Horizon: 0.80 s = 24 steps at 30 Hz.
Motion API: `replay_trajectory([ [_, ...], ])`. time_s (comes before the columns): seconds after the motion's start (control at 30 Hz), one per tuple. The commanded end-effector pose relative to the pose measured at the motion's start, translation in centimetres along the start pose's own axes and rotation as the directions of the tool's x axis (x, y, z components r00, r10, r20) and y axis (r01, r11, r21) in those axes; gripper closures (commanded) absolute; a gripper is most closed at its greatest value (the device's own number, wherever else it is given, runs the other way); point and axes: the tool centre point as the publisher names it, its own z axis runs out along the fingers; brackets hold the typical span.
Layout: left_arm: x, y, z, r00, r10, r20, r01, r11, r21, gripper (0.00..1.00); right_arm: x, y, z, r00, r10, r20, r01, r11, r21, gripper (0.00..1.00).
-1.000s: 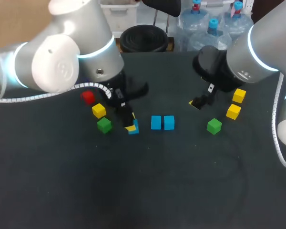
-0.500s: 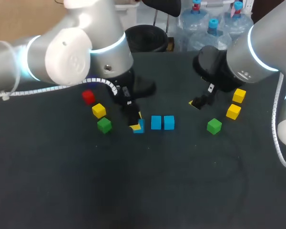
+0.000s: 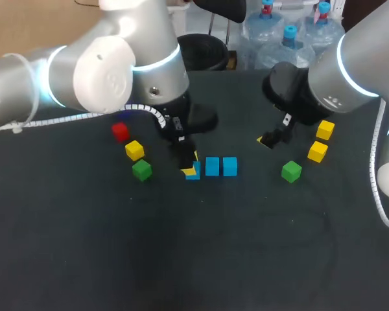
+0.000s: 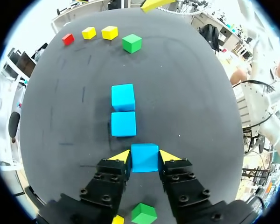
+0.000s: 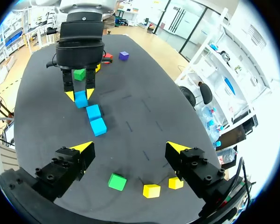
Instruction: Place the blue cubes, place green cubes on the blue cubes, place the yellow cubes on the green cubes, then place the red cubes on the yellow cubes, and place purple cube on the red cubes.
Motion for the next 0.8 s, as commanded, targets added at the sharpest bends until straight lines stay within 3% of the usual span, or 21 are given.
replay_trajectory([
  [0.03, -0.3, 0.8, 0.2, 1.000, 0.003, -0.019, -0.002, 1.000, 0.020, 1.00, 0.1, 0.3, -0.1, 1.000, 0.002, 0.002, -0.002, 1.000, 0.012, 0.00],
  [0.8, -0.1, 2.2, 1.0, 0.995, -0.043, -0.089, 0.049, 0.997, 0.064, 1.00, 0.1, 0.3, -0.1, 1.000, 0.002, 0.002, -0.002, 1.000, 0.012, 0.00],
])
